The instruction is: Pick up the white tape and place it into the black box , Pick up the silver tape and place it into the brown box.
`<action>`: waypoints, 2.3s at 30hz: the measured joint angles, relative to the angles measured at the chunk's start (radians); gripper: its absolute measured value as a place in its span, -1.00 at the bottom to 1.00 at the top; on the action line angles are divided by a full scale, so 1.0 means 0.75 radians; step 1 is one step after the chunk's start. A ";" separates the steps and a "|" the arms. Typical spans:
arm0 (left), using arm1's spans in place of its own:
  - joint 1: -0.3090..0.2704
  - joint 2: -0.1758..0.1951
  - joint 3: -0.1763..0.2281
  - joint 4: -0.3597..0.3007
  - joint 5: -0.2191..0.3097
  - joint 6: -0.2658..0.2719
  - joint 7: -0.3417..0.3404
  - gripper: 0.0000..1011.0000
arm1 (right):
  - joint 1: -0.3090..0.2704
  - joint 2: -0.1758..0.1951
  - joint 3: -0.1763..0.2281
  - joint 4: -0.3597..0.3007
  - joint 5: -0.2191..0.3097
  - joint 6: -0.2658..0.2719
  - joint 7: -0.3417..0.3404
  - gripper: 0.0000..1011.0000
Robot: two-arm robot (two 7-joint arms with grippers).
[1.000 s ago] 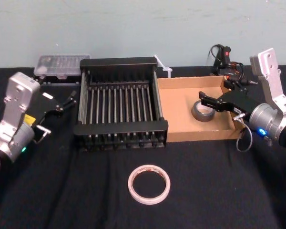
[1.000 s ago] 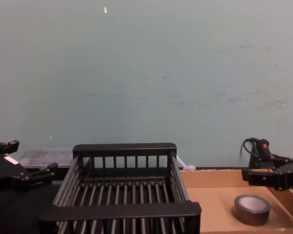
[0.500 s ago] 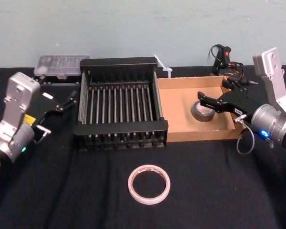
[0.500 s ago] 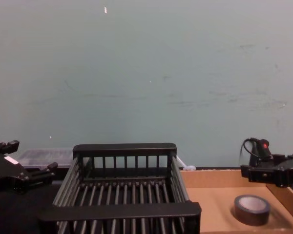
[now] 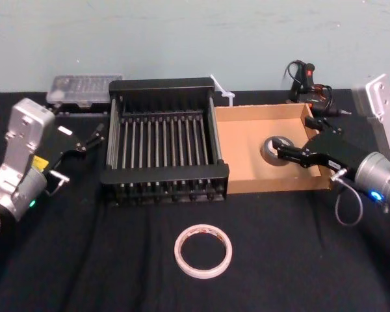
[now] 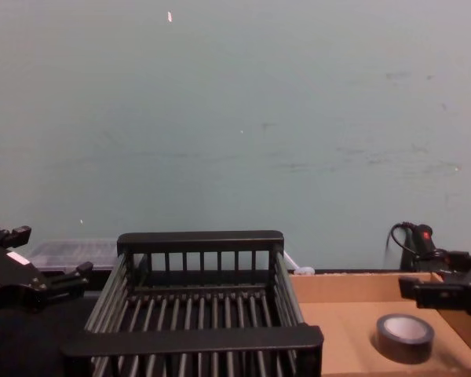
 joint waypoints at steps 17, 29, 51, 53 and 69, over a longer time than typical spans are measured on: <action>0.000 0.000 0.000 0.000 0.000 0.000 0.000 0.98 | -0.096 0.101 -0.018 -0.097 0.121 0.073 0.091 0.98; 0.000 0.000 0.000 0.000 0.000 0.000 0.000 0.98 | -0.119 0.140 -0.074 -0.129 0.161 0.119 0.107 0.98; 0.000 0.000 0.000 0.000 0.000 0.000 0.000 0.98 | -0.087 0.187 -0.212 -0.162 0.180 0.162 0.118 0.98; 0.000 0.000 0.000 0.000 0.000 0.000 0.000 0.98 | -0.082 0.188 -0.226 -0.163 0.177 0.161 0.120 0.98; 0.000 0.000 0.000 0.000 0.000 0.000 0.000 0.98 | -0.044 0.160 -0.317 -0.140 0.091 0.131 0.118 0.98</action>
